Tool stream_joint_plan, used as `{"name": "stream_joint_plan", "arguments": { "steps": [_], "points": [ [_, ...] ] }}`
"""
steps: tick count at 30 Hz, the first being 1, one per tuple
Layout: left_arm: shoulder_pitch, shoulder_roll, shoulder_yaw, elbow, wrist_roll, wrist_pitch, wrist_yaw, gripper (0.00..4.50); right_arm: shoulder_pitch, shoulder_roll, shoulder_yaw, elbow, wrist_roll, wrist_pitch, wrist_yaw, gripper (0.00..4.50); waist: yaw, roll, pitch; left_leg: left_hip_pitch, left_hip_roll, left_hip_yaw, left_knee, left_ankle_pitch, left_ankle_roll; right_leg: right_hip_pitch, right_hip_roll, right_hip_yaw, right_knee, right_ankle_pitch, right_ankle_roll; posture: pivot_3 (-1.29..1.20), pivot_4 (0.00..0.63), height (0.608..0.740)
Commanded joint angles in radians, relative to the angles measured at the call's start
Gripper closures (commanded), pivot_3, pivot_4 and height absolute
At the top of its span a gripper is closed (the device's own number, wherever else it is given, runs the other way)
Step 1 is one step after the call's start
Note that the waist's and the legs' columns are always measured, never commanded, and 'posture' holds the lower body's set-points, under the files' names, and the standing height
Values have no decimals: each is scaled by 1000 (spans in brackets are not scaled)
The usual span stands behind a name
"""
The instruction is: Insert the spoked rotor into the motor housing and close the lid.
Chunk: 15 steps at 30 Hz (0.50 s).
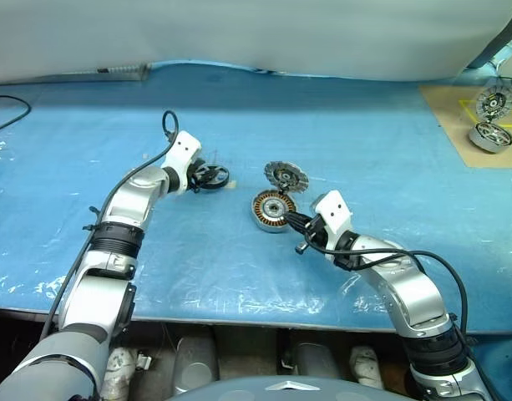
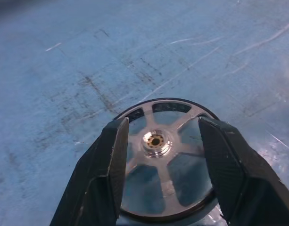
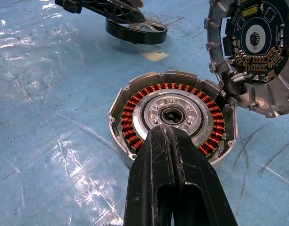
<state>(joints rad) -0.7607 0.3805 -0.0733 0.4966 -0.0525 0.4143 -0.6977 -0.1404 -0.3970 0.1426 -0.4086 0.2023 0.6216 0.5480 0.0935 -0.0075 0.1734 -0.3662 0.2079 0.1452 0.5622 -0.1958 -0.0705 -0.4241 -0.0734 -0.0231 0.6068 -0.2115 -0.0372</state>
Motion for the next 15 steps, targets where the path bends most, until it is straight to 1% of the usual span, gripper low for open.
{"name": "stream_joint_plan", "arguments": {
  "steps": [1,7,10,11,15],
  "points": [
    [-11,-1,-3,-8,-2,-4,-3,2014,-7,-2,-4,-24,10,-19,2,4500,0,0,0,0,0,0,0,0,0,0,0,0,0,0,0,0,150,740],
    [-10,-2,-2,-10,-3,2,2,2014,-2,-4,-7,-26,11,-19,1,4500,0,0,0,0,0,0,0,0,0,0,0,0,0,0,0,0,150,740],
    [-5,0,4,-23,-6,4,5,2591,-1,-6,-7,-25,11,-19,3,4500,0,0,0,0,0,0,0,0,0,0,0,0,0,0,0,0,150,740],
    [-4,1,4,-27,-7,5,4,2855,-2,-6,-6,-24,11,-20,3,4500,0,0,0,0,0,0,0,0,0,0,0,0,0,0,0,0,150,740],
    [-6,1,6,-34,-10,9,5,2855,-7,-7,-3,-17,10,-23,7,4500,0,0,0,0,0,0,0,0,0,0,0,0,0,0,0,0,150,740]
  ]
}}
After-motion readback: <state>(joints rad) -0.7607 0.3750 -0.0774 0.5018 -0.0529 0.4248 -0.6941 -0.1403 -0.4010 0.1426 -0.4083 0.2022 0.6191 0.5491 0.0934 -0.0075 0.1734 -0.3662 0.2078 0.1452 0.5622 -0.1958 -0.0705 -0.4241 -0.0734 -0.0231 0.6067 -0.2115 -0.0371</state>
